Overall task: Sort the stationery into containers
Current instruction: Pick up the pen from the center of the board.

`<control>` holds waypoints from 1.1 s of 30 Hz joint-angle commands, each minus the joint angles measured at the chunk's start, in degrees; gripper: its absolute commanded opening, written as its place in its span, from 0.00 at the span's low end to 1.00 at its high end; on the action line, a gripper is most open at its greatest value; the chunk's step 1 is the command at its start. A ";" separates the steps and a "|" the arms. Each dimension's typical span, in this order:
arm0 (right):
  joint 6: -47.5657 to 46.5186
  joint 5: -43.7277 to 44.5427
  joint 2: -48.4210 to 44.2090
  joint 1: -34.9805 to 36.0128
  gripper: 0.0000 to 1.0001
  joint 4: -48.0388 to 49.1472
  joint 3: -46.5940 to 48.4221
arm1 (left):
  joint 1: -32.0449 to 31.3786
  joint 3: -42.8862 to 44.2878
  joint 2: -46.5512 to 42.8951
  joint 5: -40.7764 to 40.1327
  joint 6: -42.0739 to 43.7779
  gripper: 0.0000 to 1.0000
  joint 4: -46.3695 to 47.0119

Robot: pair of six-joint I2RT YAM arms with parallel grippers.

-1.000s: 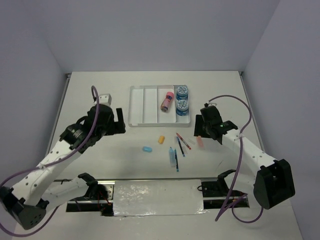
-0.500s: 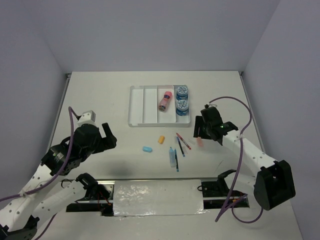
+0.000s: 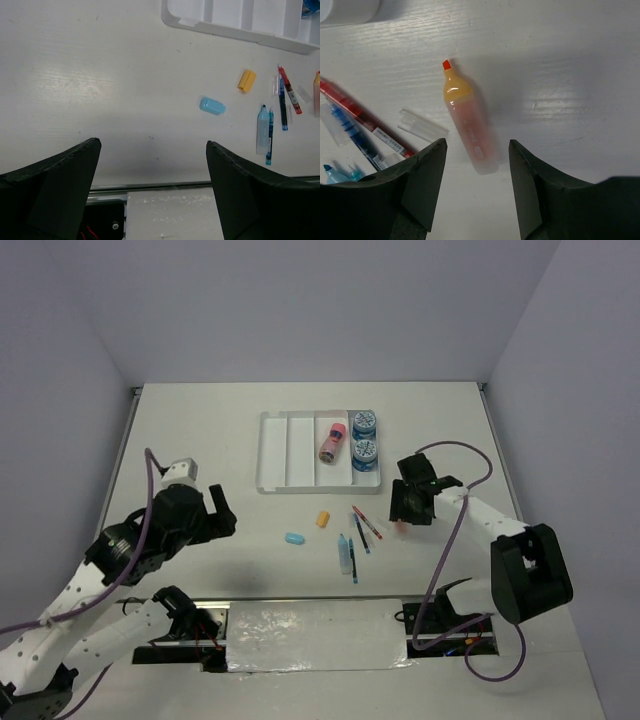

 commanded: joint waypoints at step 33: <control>0.84 -4.98 -23.08 -3.23 0.00 -2.33 1.15 | -8.73 12.05 47.41 7.08 7.27 0.94 33.30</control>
